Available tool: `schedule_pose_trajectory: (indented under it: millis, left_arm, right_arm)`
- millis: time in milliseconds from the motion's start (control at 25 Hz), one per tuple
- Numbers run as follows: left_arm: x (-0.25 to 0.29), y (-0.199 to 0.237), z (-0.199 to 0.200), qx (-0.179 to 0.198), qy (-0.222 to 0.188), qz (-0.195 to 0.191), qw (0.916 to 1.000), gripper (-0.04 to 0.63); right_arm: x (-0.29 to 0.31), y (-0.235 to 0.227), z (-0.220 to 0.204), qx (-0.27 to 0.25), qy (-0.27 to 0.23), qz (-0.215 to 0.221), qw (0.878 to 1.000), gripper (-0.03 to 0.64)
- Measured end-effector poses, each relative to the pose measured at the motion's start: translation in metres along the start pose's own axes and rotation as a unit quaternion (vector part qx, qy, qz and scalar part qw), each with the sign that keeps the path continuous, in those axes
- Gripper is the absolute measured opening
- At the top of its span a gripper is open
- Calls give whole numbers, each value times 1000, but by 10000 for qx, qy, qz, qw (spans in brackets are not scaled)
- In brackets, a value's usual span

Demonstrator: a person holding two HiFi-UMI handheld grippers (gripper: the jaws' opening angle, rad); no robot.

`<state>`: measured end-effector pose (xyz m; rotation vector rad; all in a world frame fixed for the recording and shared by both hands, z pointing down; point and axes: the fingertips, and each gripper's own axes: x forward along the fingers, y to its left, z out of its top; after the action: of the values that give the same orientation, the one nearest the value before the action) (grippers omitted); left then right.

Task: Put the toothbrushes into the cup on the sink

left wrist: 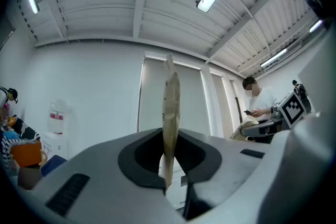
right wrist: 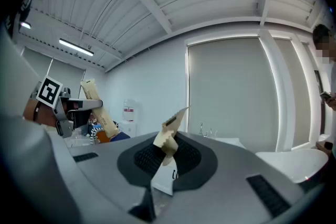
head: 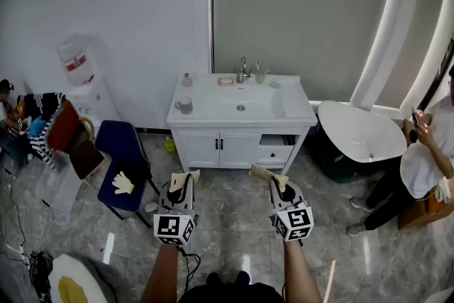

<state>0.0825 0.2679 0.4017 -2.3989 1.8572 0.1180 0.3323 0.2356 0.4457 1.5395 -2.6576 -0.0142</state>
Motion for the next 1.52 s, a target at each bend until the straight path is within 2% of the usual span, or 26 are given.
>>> schedule_pose_trajectory:
  millis: [320,560,920,1520]
  left_arm:
    - [0,10,0,-35,28,1,10000,57]
    - [3,10,-2,-48,19,-46,10000,57]
    - [7,11,-2,-37,5,-216,9998,57]
    - [33,61,-7,-18,-40,-262,9996,57]
  right_arm:
    - [-1,3,5,34,-23,-70,10000,48]
    - [1,8,14,145,-257,-1,9996,48]
    - [7,13,14,106,-236,-116,9996,48]
    - [53,40,5,17,-97,-129,9999,48]
